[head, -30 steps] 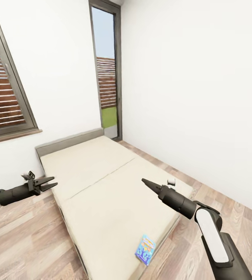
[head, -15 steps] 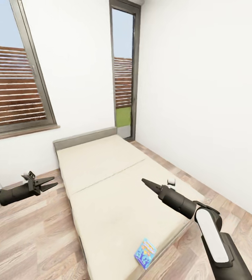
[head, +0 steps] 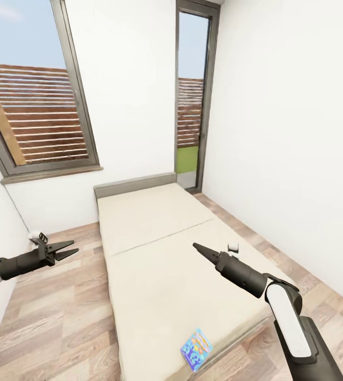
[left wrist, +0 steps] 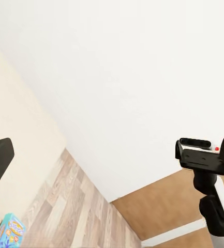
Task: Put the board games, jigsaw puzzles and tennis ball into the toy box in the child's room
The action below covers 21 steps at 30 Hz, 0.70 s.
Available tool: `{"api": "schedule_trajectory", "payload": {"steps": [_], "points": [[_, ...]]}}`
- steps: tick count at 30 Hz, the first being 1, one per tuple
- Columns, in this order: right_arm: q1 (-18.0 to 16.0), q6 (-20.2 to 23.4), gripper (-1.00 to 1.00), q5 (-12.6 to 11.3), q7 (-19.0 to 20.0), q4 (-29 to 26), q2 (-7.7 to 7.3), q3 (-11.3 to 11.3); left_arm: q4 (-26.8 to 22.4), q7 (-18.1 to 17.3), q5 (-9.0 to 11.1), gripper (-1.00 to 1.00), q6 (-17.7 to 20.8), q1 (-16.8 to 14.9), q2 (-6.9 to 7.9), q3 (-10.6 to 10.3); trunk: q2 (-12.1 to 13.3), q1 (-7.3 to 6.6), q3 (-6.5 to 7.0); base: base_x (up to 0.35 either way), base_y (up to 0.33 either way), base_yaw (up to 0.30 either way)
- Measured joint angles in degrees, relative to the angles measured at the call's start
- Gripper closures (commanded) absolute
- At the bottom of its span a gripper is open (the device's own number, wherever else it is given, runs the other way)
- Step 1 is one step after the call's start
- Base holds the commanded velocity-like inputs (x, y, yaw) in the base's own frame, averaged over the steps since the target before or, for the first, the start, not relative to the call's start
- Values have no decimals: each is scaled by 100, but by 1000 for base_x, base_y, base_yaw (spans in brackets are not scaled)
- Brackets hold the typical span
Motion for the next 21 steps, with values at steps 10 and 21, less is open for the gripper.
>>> {"api": "schedule_trajectory", "payload": {"steps": [10, 21], "points": [[0, 2, -100, 0, 0, 0, 3, 0, 0, 0, 0, -100, 0, 2, 0, 0, 0, 0, 0, 0, -260, 288], [0, -5, -100, 0, 0, 0, 5, 0, 0, 0, 0, -100, 0, 0, 0, 0, 0, 0, 0, 0, -261, 288]]}}
